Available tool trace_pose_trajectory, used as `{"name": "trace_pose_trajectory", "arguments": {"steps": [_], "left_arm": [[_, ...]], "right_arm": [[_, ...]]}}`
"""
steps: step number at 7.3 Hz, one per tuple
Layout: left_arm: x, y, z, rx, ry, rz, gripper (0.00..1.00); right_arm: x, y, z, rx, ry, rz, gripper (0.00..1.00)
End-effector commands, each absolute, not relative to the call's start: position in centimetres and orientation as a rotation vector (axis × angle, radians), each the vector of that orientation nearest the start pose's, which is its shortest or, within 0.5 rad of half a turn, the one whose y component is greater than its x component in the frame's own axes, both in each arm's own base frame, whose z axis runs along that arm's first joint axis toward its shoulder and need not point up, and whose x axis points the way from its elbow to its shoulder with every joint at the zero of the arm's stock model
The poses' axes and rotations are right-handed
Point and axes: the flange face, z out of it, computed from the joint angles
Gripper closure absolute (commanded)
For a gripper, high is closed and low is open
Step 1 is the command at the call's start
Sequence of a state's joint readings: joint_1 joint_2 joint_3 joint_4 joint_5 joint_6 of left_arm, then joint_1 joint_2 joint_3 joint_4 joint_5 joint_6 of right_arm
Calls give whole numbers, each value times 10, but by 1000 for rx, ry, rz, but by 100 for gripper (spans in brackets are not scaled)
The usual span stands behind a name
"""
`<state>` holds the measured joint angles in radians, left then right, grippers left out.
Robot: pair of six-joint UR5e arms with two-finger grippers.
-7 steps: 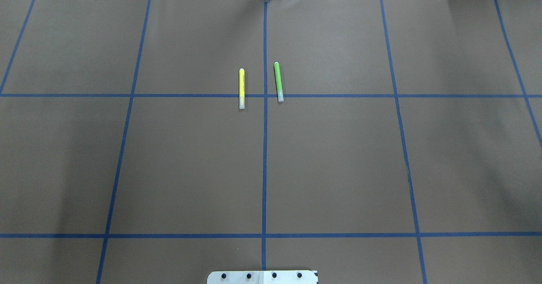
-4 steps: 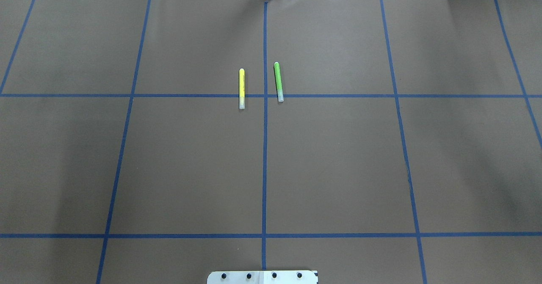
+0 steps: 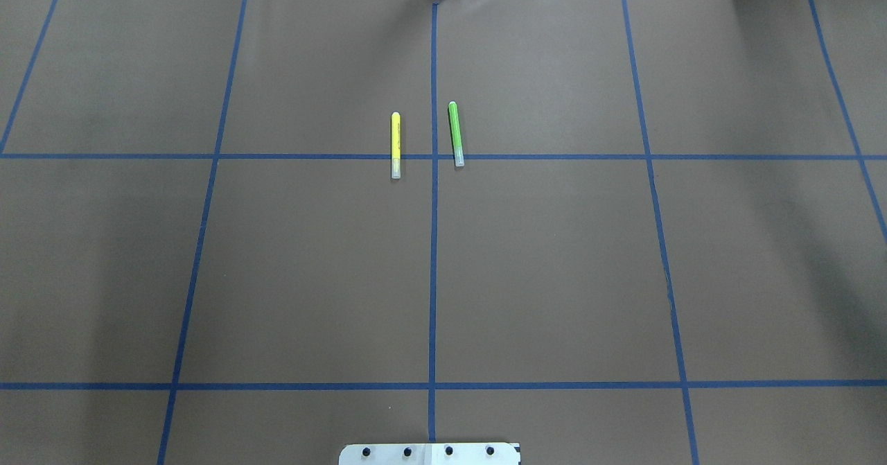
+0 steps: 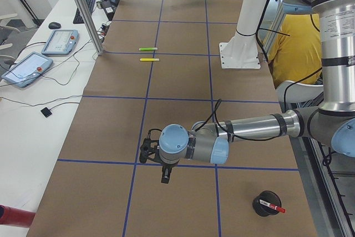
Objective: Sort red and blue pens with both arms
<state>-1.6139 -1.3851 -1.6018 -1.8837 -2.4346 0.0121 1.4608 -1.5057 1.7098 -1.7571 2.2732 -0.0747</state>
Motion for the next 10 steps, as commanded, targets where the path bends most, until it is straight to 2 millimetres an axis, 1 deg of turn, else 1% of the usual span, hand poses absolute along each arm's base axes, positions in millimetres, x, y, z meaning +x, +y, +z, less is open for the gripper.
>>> {"name": "trace_pose_trajectory", "arguments": {"steps": [1, 2, 3, 4, 5, 7, 8, 9, 10], "left_arm": [[-76, -416, 688, 174, 857, 39, 0], [-76, -416, 688, 175, 857, 38, 0], [-76, -416, 688, 175, 857, 38, 0], [-76, -416, 688, 175, 857, 38, 0], [-76, -416, 688, 175, 857, 38, 0], [-76, -416, 687, 175, 857, 40, 0], [-76, -416, 687, 175, 857, 40, 0], [-76, -416, 687, 175, 857, 40, 0], [-76, -416, 688, 175, 857, 42, 0]], "right_arm": [[55, -488, 687, -22, -774, -70, 1], [69, -462, 705, 14, -775, -36, 1], [74, -451, 694, 29, -771, -16, 1], [75, -452, 684, 11, -758, 48, 1], [78, -451, 672, 29, -729, 62, 1], [77, -446, 675, 28, -728, 54, 1], [78, -437, 688, 0, -720, 60, 0], [78, -434, 691, -9, -715, 69, 0], [77, -426, 696, -48, -728, 79, 0]]}}
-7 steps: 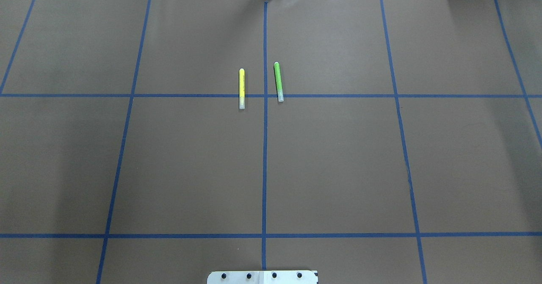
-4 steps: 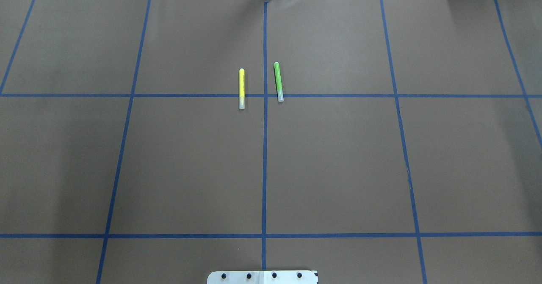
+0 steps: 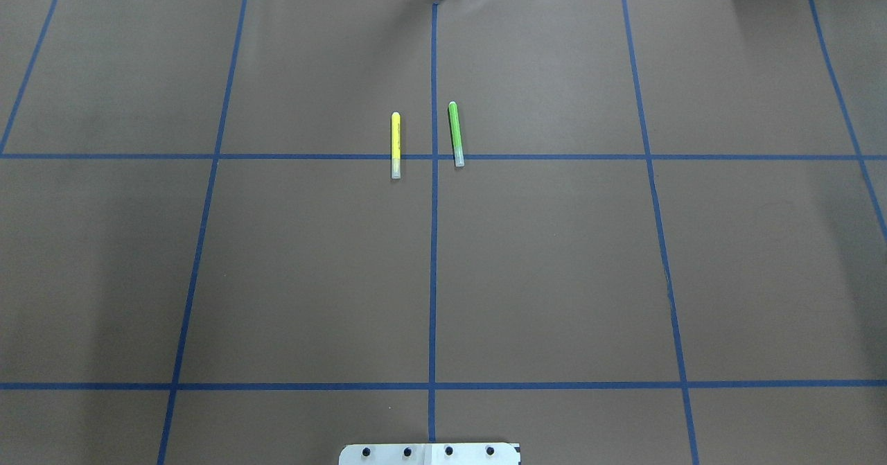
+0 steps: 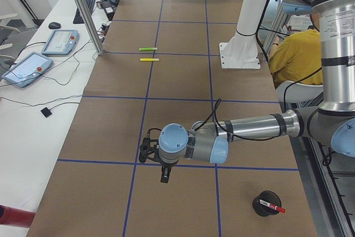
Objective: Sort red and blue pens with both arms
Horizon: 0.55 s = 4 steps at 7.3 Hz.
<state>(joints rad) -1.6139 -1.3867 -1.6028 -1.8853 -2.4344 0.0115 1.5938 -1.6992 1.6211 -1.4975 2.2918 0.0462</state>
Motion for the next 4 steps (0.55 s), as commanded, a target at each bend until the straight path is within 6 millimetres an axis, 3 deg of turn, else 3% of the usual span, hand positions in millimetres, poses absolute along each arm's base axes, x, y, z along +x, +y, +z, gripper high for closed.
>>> {"name": "trace_pose_trajectory", "arguments": {"steps": [1, 3, 4], "left_arm": [[-76, -416, 688, 176, 857, 44, 0], [-76, -416, 688, 175, 857, 42, 0], [-76, -416, 688, 176, 857, 44, 0]], "right_arm": [[77, -404, 703, 8, -723, 33, 0], [77, -367, 717, 22, -716, 25, 0], [79, -360, 716, 23, -713, 28, 0]]}}
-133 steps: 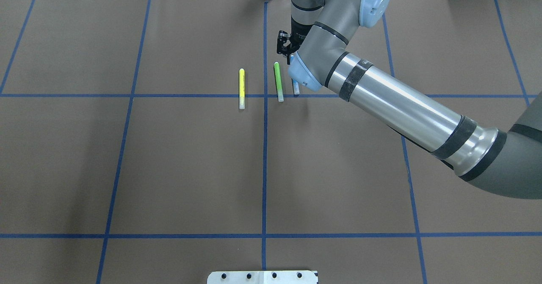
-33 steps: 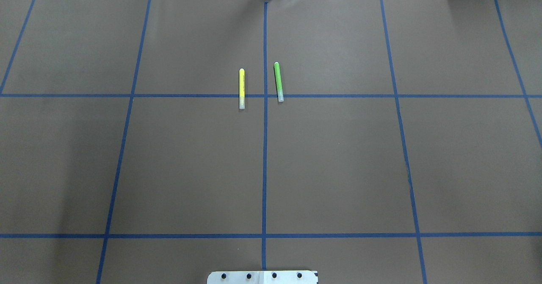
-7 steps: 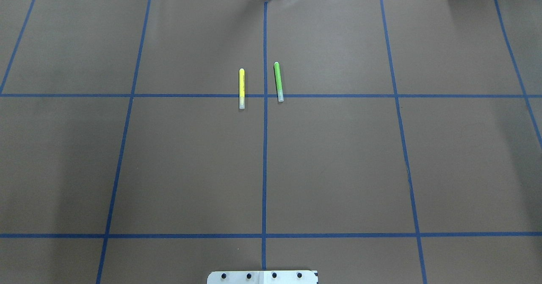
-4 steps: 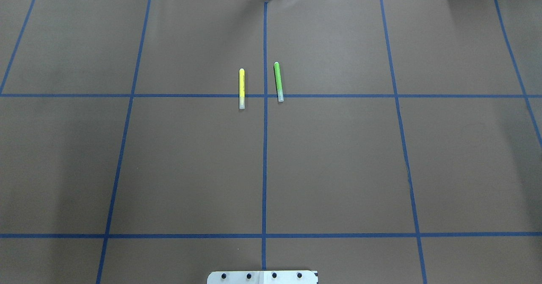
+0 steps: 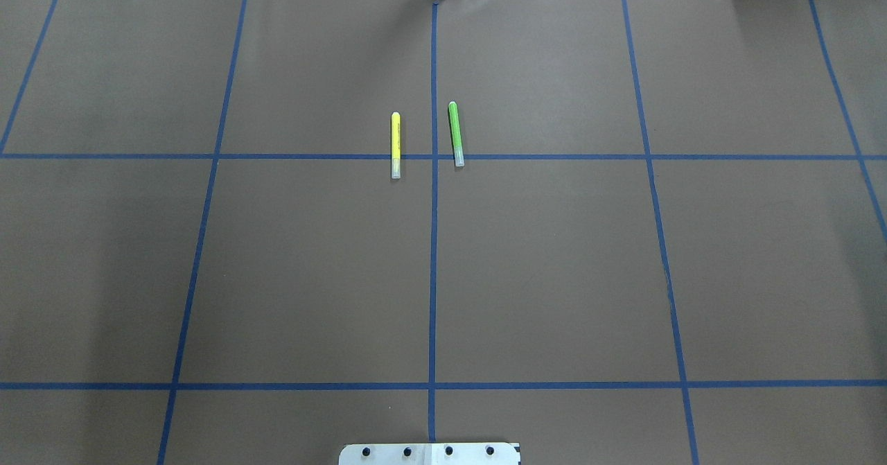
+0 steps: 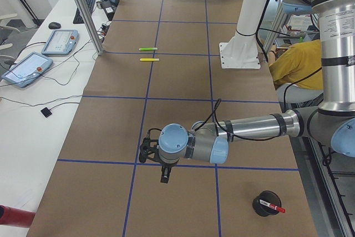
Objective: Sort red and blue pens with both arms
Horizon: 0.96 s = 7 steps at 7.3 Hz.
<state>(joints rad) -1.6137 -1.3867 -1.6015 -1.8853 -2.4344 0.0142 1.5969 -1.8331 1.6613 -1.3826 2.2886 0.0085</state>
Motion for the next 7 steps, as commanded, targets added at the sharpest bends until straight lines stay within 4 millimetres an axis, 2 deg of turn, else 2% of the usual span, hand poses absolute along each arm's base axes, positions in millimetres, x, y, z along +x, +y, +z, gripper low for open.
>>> {"name": "trace_pose_trajectory", "arguments": {"steps": [1, 2, 7], "left_arm": [[-76, -416, 688, 176, 857, 44, 0], [-76, -416, 688, 176, 857, 44, 0], [-76, -416, 688, 175, 857, 43, 0]], "right_arm": [[81, -367, 706, 43, -704, 27, 0], [87, -367, 700, 54, -708, 41, 0], [87, -370, 689, 71, -718, 38, 0]]}}
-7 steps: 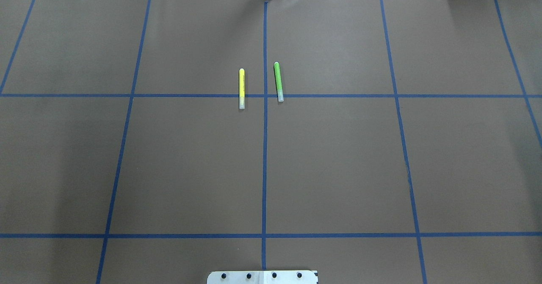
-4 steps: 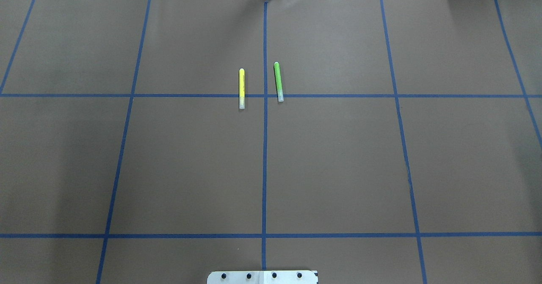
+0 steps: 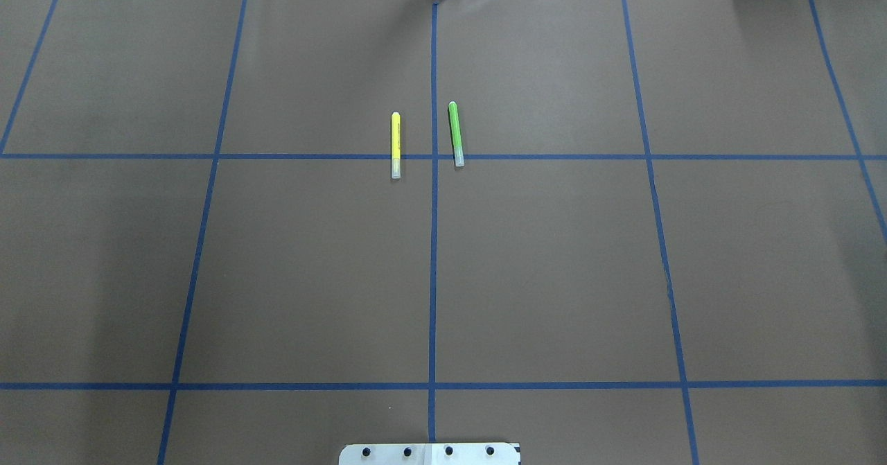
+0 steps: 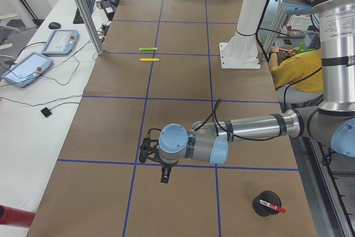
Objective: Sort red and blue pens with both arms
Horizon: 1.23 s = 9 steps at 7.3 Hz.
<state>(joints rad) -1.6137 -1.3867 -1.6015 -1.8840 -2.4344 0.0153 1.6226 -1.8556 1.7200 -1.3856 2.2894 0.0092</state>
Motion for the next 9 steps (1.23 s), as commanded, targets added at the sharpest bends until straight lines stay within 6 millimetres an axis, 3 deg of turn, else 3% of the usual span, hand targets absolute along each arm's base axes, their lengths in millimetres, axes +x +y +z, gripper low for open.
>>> {"name": "trace_pose_trajectory", "arguments": {"steps": [1, 9], "left_arm": [[-76, -416, 688, 175, 857, 43, 0], [-76, -416, 688, 177, 857, 45, 0]], "right_arm": [[87, -371, 683, 83, -724, 33, 0], [83, -371, 678, 85, -777, 30, 0]]}}
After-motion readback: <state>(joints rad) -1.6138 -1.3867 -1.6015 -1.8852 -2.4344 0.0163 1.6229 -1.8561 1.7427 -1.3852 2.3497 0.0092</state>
